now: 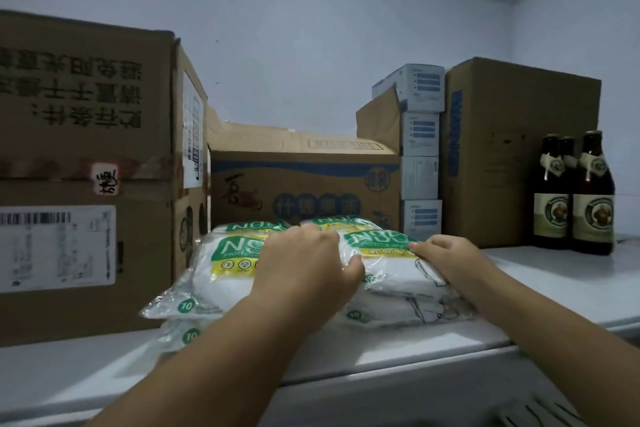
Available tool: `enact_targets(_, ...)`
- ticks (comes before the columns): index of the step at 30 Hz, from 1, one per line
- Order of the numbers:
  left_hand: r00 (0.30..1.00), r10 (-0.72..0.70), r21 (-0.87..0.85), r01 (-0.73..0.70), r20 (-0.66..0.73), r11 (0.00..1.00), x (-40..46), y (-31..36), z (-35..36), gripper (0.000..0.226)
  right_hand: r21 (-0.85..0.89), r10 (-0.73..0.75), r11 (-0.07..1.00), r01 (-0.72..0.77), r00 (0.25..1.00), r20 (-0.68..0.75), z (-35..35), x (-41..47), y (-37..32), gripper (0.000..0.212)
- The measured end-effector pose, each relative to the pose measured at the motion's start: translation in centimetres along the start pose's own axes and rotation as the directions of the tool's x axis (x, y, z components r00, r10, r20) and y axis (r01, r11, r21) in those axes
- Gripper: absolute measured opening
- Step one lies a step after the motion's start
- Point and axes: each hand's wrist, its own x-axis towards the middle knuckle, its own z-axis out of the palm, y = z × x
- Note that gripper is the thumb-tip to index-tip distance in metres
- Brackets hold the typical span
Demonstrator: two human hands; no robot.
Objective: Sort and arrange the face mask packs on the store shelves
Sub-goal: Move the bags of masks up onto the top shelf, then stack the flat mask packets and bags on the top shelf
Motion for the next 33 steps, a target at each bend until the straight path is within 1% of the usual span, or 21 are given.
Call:
enact_targets(4, 0.984, 0.066, -0.035, -0.073, -0.163, 0.997, -0.2, 0.3, -0.1, 0.036, 0.019, 0.022, 1.0, -0.021, 1.0, -0.012, 0.0, -0.2, 0.0, 0.041)
enact_targets(5, 0.979, 0.082, -0.044, -0.092, -0.184, 0.995, -0.3, 0.4, -0.2, 0.035, 0.027, 0.024, 0.999, -0.024, 1.0, -0.013, 0.0, -0.3, -0.1, 0.041)
enact_targets(8, 0.977, 0.104, -0.05, -0.115, -0.185, 0.992, -0.4, 0.5, -0.3, 0.036, 0.05, 0.035, 0.998, -0.034, 0.999, -0.015, 0.0, -0.6, -0.4, 0.04)
enact_targets(11, 0.979, 0.097, -0.069, -0.111, -0.177, 0.991, -0.4, 0.4, -0.4, 0.035, 0.048, 0.071, 0.996, -0.069, 0.997, -0.024, -0.2, -0.9, -0.9, 0.034)
enact_targets(14, 0.982, 0.102, -0.067, -0.114, -0.16, 0.991, -0.4, 0.3, -0.6, 0.035, 0.005, 0.144, 0.99, -0.144, 0.989, 0.015, -0.8, -1.5, -1.7, 0.033)
enact_targets(16, 0.986, 0.09, -0.06, -0.099, -0.139, 0.993, -0.3, 0.3, -0.6, 0.036, 0.024, 0.152, 0.988, -0.153, 0.987, 0.051, -1.8, -2.2, -2.1, 0.031)
enact_targets(19, 0.989, 0.084, -0.041, -0.09, -0.118, 0.995, -0.4, 0.2, -0.6, 0.037, 0.003, 0.079, 0.997, -0.079, 0.99, 0.117, -3.6, -4.6, -1.8, 0.021)
enact_targets(20, 0.99, 0.088, -0.029, -0.091, -0.107, 0.995, -0.5, 0.3, -0.7, 0.038, -0.031, 0.052, 0.998, -0.048, 0.99, 0.134, -4.1, -5.5, -1.6, 0.023)
enact_targets(22, 0.991, 0.089, -0.008, -0.09, -0.097, 0.996, -0.6, 0.4, -0.8, 0.039, -0.146, -0.012, 0.989, 0.033, 0.99, 0.14, -5.2, -7.3, -1.1, 0.046)
enact_targets(23, 0.992, 0.086, 0.004, -0.086, -0.092, 0.996, -0.6, 0.5, -0.9, 0.039, -0.196, -0.038, 0.978, 0.064, 0.99, 0.137, -5.6, -8.3, -1.1, 0.053)
enact_targets(24, 0.993, 0.084, 0.018, -0.082, -0.081, 0.996, -0.6, 0.7, -1.1, 0.039, -0.212, -0.059, 0.973, 0.087, 0.989, 0.136, -5.9, -9.3, -1.2, 0.056)
enact_targets(26, 0.994, 0.086, 0.013, -0.085, -0.065, 0.996, -0.9, 1.1, -1.6, 0.038, -0.192, -0.12, 0.971, 0.141, 0.986, 0.12, -6.2, -11.3, -1.2, 0.055)
enact_targets(28, 0.985, 0.102, -0.066, -0.112, -0.139, 0.992, -2.3, 1.5, -2.2, 0.036, -0.149, -0.21, 0.964, 0.221, 0.974, 0.086, -6.0, -13.4, -1.2, 0.047)
enact_targets(30, 0.942, 0.183, -0.171, -0.237, -0.281, 0.956, -5.1, 2.0, -3.0, 0.031, -0.031, -0.299, 0.953, 0.302, 0.951, 0.079, -5.3, -15.6, -1.2, 0.031)
enact_targets(31, 0.911, 0.233, -0.193, -0.31, -0.34, 0.931, -6.7, 2.2, -3.5, 0.027, 0.032, -0.339, 0.941, 0.338, 0.937, 0.083, -4.7, -16.7, -1.1, 0.027)
enact_targets(32, 0.887, 0.279, -0.203, -0.369, -0.368, 0.907, -8.5, 2.3, -3.7, 0.025, 0.084, -0.378, 0.925, 0.371, 0.923, 0.079, -3.9, -17.7, -0.8, 0.028)
enact_targets(33, 0.881, 0.313, -0.21, -0.402, -0.355, 0.891, -10.4, 2.1, -3.9, 0.025, 0.117, -0.407, 0.91, 0.398, 0.911, 0.072, -2.9, -18.4, -0.5, 0.031)
